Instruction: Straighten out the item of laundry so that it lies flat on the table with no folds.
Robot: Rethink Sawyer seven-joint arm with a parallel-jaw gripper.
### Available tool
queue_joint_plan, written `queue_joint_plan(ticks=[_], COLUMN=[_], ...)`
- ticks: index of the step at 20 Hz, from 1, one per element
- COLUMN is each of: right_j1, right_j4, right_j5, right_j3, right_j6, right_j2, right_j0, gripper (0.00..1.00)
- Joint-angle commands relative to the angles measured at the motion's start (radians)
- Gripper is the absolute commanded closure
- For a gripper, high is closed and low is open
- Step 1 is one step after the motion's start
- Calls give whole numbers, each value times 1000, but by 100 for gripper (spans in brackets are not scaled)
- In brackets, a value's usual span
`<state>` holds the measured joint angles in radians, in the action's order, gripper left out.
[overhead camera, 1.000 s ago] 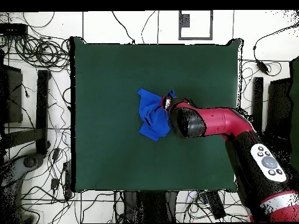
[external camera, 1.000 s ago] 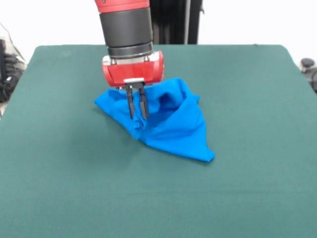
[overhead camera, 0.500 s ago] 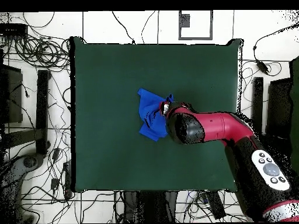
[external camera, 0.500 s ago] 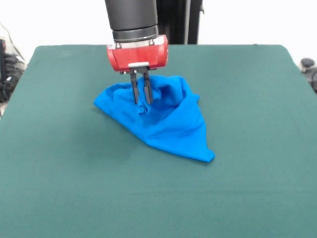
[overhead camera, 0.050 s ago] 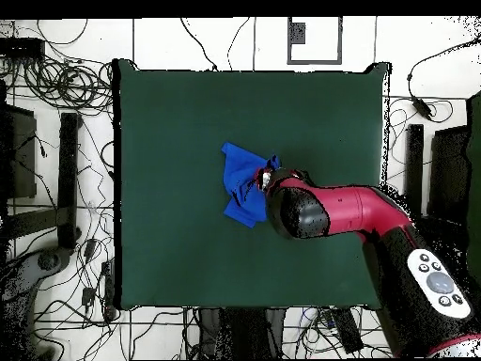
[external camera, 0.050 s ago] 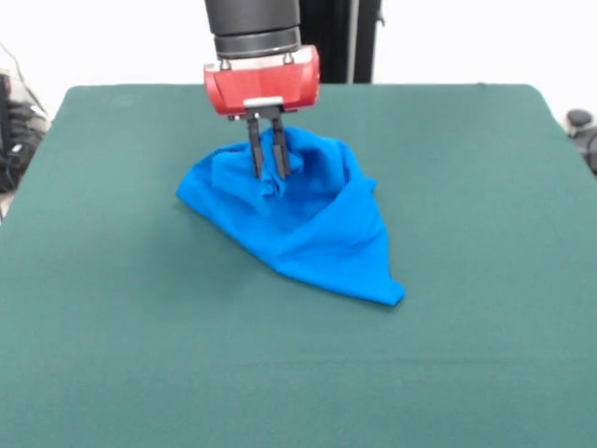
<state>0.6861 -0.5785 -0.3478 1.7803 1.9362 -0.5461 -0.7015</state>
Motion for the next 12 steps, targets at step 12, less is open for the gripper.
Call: queue_joint_plan(ticks=[12], right_j1=[167], right_j4=[134], right_j5=[-139], right_j3=[218], right_j6=[9], right_j2=[-39], right_j0=[-5], gripper=[100])
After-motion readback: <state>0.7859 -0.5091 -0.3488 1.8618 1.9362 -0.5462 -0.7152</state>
